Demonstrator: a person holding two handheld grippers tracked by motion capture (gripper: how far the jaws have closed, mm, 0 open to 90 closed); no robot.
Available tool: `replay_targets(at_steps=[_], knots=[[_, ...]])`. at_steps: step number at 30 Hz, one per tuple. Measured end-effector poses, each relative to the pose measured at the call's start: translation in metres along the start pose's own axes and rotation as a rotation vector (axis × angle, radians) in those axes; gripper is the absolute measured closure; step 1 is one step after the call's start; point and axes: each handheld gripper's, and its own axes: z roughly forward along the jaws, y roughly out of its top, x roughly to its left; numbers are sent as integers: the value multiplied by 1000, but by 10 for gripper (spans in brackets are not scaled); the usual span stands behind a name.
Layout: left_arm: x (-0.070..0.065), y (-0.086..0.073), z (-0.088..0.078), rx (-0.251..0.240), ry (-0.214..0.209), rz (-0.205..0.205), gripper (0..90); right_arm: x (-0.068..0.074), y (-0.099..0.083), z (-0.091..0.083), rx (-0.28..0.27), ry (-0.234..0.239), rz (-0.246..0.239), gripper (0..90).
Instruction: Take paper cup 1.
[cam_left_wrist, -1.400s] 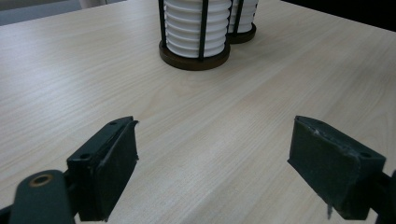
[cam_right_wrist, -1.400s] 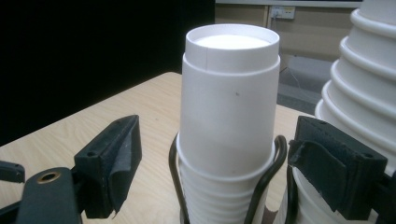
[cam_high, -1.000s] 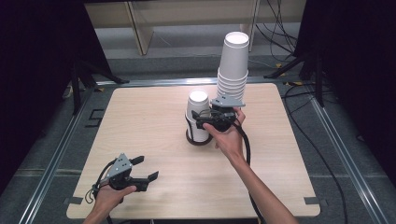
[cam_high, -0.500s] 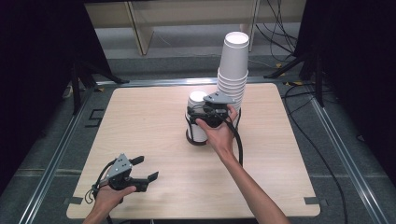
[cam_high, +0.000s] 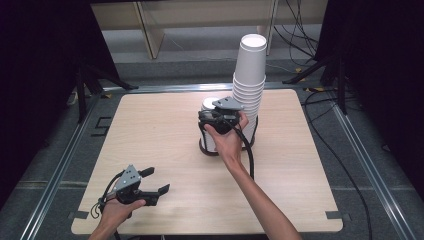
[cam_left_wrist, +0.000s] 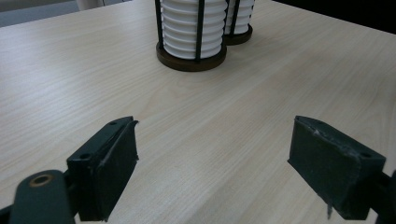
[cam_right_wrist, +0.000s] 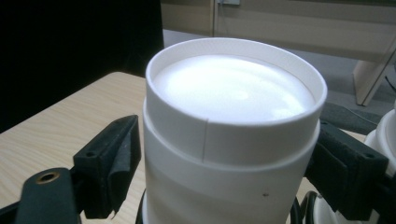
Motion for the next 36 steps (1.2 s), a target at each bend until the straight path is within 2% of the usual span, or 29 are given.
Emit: replay_targets(at_steps=[2,3,4,7,8,10,14,17,21,22,31,32,36], knots=[[0,0,0,0,0,-2,149,1,0,2,-21,-2,2,173],[-1,0,-1,3,2,-9,150,2,0,2,-4,-7,-1,174],[-1,0,0,1,-3,-7,150,3,0,4,-15,-6,11,178],[-1,0,-1,12,8,-1,149,4,0,4,-1,-23,4,179],[0,-1,0,2,-2,-1,150,3,0,5,-13,-36,-27,179],[-1,0,-1,8,7,-8,149,4,0,5,-6,-29,-2,186],[0,-1,0,2,-3,-1,150,4,1,6,-13,-31,-11,197],[0,0,0,3,3,0,150,3,2,4,-7,-19,15,204],[0,0,-1,6,-2,-1,150,4,5,1,-43,-26,19,208],[0,0,0,4,-4,0,150,4,7,0,-53,-29,5,208],[0,0,0,11,3,5,150,3,35,-21,-122,-35,-14,209],[0,-1,0,2,-2,0,150,3,44,-29,-141,-36,-18,209],[0,0,0,14,7,0,150,2,55,-40,-171,-33,-55,209]])
